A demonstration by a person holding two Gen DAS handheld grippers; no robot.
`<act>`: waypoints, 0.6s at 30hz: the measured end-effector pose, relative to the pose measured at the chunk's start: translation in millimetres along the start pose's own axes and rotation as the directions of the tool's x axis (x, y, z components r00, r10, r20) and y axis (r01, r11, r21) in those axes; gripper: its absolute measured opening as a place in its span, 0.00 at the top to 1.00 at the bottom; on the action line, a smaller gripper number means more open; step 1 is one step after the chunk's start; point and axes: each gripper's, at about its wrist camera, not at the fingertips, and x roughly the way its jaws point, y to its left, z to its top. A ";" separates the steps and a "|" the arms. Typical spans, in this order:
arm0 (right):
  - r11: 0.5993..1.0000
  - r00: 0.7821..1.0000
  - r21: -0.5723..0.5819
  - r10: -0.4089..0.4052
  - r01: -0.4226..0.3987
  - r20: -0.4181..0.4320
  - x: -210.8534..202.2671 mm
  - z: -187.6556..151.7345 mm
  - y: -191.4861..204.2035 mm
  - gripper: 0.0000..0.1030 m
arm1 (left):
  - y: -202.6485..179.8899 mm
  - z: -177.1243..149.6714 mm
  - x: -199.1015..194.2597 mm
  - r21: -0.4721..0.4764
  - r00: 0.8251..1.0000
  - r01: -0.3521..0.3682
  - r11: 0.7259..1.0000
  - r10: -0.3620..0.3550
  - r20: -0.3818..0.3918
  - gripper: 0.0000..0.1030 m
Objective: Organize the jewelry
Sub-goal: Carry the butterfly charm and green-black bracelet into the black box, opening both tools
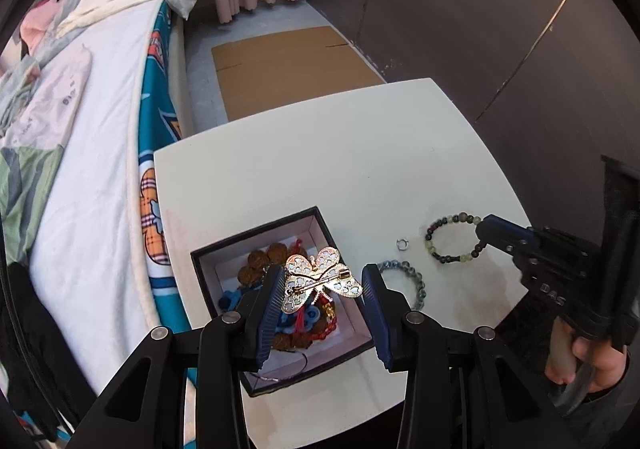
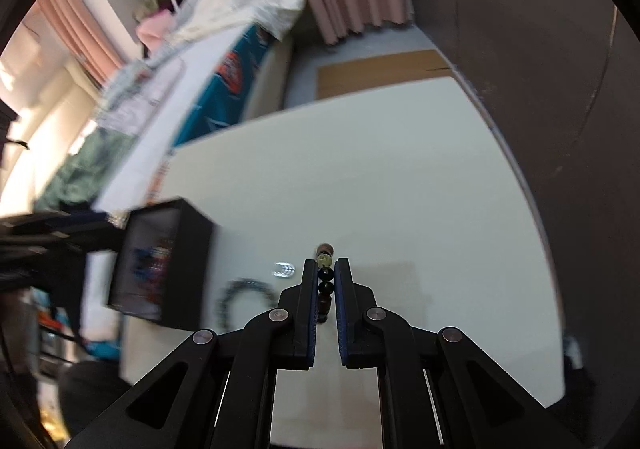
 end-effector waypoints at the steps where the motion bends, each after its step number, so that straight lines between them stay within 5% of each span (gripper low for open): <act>1: 1.000 1.000 0.000 0.015 -0.015 0.009 -1.9 1.1 3.9 0.91 | 1.7 -0.5 -0.1 -0.002 1.000 0.011 1.000 -0.011 -0.010 0.59; 4: 0.998 0.997 0.000 0.065 -0.065 0.038 -11.6 3.2 22.2 0.91 | 5.4 -3.5 -1.0 -0.023 0.999 0.049 0.999 -0.049 -0.023 0.53; 7: 0.994 0.991 -0.016 0.107 -0.106 0.075 -20.6 3.6 39.5 0.91 | 8.5 -8.0 -11.0 -0.025 0.999 0.045 0.999 -0.045 0.008 0.35; 18: 0.957 0.943 -0.096 0.288 -0.275 0.165 -28.4 14.9 112.6 0.91 | 40.4 -27.4 -49.3 -0.058 0.997 -0.014 0.998 0.018 0.071 0.34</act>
